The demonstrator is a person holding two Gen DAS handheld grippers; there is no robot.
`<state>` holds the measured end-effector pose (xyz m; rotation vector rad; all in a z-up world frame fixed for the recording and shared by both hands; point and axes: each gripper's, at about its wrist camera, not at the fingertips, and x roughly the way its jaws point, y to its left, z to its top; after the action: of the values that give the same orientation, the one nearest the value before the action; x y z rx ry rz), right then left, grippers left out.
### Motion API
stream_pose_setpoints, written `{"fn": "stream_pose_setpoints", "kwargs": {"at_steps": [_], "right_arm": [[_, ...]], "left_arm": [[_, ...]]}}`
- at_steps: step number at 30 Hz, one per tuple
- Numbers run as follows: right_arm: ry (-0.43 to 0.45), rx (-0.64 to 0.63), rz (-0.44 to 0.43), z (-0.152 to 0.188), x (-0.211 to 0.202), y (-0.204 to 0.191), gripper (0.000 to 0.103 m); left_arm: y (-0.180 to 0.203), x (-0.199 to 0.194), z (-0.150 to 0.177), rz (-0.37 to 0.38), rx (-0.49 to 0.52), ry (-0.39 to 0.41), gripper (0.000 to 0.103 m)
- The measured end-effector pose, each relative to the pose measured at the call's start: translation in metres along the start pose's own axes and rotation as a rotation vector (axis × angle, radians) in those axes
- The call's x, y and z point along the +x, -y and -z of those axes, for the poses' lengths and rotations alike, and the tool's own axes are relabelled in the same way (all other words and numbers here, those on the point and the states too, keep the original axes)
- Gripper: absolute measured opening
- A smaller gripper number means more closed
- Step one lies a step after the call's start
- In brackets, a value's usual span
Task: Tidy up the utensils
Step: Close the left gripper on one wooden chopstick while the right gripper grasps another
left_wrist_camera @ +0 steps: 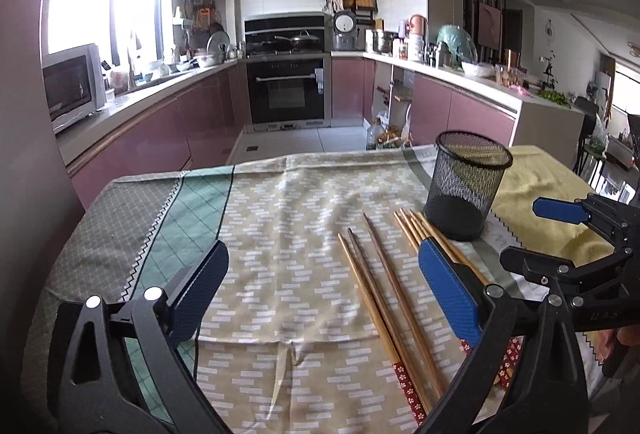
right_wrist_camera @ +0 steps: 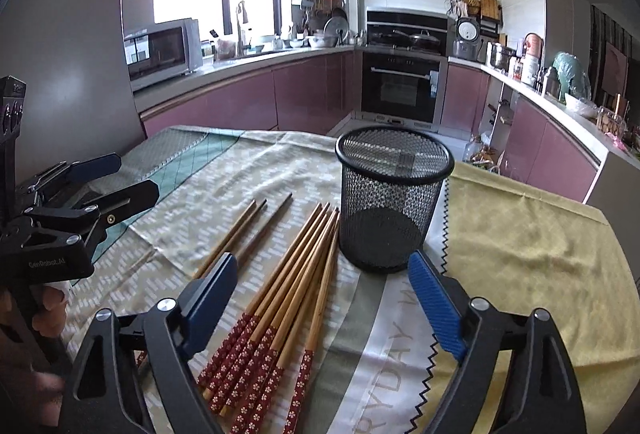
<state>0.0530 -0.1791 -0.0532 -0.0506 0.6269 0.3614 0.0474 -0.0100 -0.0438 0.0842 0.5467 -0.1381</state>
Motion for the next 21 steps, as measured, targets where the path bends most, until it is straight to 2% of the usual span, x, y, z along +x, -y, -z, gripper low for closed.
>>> {"fn": "stream_pose_setpoints", "kwargs": {"at_steps": [2, 5, 8, 10, 16, 21], "right_arm": [[-0.04, -0.004, -0.005, 0.002, 0.009, 0.002, 0.072], [-0.104, -0.003, -0.005, 0.007, 0.022, 0.006, 0.06], [-0.162, 0.007, -0.01, 0.011, 0.034, 0.01, 0.045], [-0.189, 0.018, -0.013, 0.014, 0.038, 0.013, 0.039], [-0.231, 0.034, -0.027, 0.015, 0.047, 0.018, 0.034], [-0.249, 0.024, -0.022, 0.014, 0.052, 0.017, 0.028]], "left_arm": [[0.004, 0.016, 0.005, -0.003, 0.023, -0.058, 0.088], [0.006, 0.038, 0.014, 0.0, 0.046, -0.145, 0.075], [0.006, 0.052, 0.021, 0.019, 0.054, -0.201, 0.069], [0.007, 0.06, 0.024, 0.021, 0.064, -0.231, 0.062], [0.01, 0.08, 0.027, 0.06, 0.087, -0.294, 0.055], [0.013, 0.088, 0.025, 0.083, 0.099, -0.312, 0.053]]}}
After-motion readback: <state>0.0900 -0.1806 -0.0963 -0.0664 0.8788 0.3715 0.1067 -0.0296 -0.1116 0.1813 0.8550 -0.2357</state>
